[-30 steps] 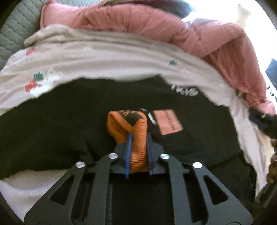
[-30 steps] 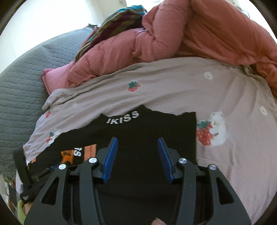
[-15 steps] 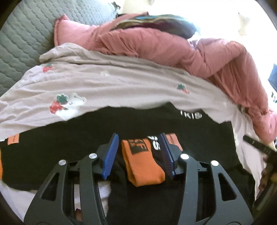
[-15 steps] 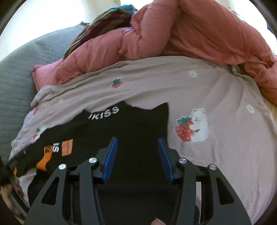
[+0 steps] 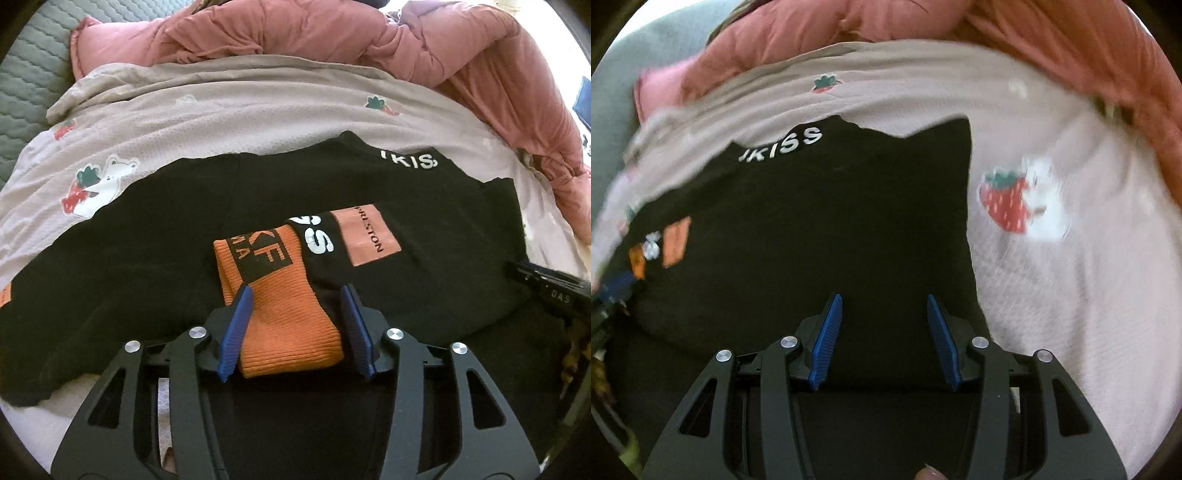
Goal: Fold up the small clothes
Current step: 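Grasp the folded orange cuff with the left gripper, straighten it, release, then move the left gripper to the other sleeve's orange cuff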
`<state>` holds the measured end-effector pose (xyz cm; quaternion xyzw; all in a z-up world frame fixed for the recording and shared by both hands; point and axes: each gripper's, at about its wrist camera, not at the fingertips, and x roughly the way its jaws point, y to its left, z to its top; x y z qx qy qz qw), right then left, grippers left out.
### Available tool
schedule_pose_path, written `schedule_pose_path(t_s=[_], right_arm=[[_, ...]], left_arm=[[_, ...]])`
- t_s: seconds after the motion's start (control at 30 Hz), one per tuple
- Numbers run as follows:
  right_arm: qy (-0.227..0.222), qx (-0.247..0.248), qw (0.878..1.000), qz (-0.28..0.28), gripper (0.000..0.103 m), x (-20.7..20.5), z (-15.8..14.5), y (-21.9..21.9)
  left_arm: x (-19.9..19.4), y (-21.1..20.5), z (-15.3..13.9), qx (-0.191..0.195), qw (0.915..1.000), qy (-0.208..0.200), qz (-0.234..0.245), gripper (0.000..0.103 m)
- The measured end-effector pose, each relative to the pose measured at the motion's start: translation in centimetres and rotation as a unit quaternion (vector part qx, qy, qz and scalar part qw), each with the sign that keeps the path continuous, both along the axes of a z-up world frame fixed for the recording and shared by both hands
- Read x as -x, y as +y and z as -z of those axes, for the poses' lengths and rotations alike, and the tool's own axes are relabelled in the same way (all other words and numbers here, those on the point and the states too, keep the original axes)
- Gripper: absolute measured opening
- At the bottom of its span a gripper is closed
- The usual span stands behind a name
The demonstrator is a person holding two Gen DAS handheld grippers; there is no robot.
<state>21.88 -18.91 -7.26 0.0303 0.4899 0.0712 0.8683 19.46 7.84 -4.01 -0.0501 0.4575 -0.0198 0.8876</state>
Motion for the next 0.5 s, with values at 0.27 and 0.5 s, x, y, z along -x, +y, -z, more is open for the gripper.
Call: schedule_pose_path(t_s=[0.27,0.5], right_arm=[[-0.026,-0.003,0.999,-0.025,0.059,1.3,-1.6,0.9],[-0.059,-0.016,0.997,-0.05,0.081,2.7,-3.9,1.8]], left_arm=[[0.9,0.2,-1.6,0.002,0.9998,-0.021,-0.001,0.065],[2.3,1.4,-2.9,-0.006,0.999,-0.042,-0.017,0.079]])
